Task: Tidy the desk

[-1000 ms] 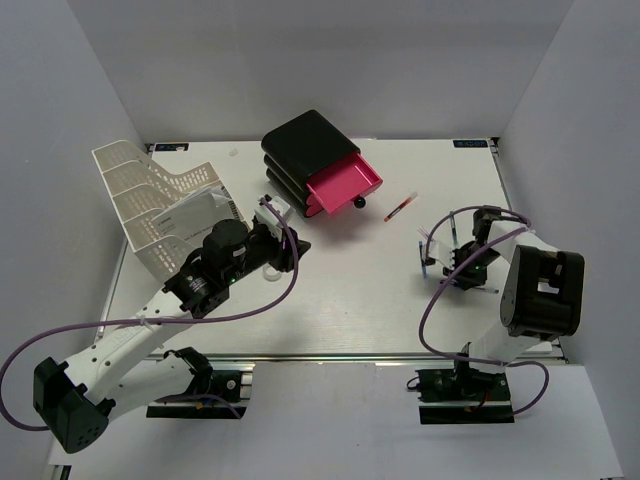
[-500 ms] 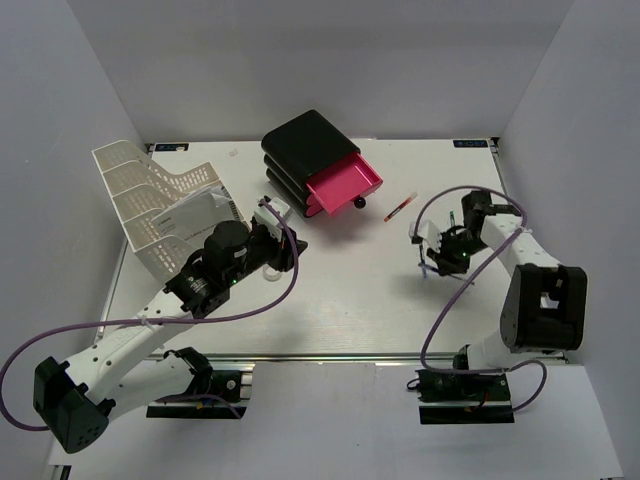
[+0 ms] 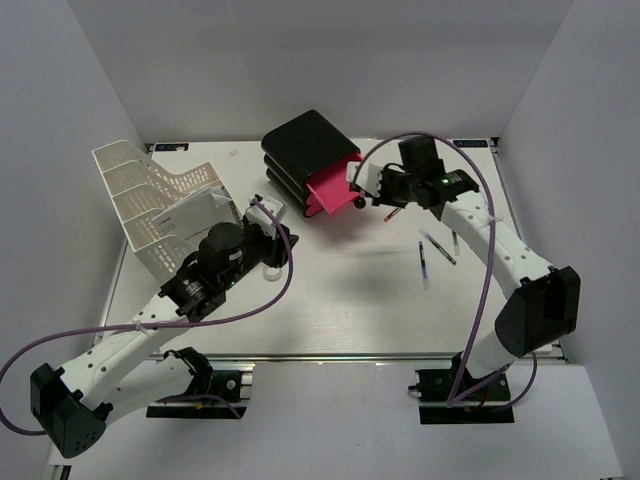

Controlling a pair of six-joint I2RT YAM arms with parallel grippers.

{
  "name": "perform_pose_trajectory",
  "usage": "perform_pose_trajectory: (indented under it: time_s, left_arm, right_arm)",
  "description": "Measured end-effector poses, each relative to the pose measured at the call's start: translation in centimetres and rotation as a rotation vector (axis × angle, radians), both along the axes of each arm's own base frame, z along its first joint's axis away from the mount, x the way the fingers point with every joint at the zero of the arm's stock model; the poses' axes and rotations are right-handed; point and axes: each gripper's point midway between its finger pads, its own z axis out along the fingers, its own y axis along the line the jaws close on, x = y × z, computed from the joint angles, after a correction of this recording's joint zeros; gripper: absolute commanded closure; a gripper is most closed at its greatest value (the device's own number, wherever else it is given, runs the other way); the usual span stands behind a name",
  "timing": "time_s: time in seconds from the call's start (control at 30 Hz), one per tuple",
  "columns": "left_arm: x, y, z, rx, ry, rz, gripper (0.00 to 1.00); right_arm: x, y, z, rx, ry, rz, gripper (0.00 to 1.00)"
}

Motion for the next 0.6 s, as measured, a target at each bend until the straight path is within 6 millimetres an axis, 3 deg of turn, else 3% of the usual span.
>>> perform_pose_trajectory:
  time_s: [0.17,0.33,0.6]
  left_arm:
    - [0.4,0.5,-0.1,0.011,-0.004,0.033,0.43]
    - [0.5,0.7,-0.3,0.028,-0.008,0.043,0.43]
    - [0.8,0.9,-1.0,0.06,-0.005,0.052,0.43]
  right_arm:
    - [3.0,4.3,2.0,-0.004,-0.209,0.056,1.0]
    - [4.8,6.8,2.4,-0.034,-0.356,0.14,1.0]
    - [6.9,9.4,-1.2,-0.103,-0.36,0.243,1.0]
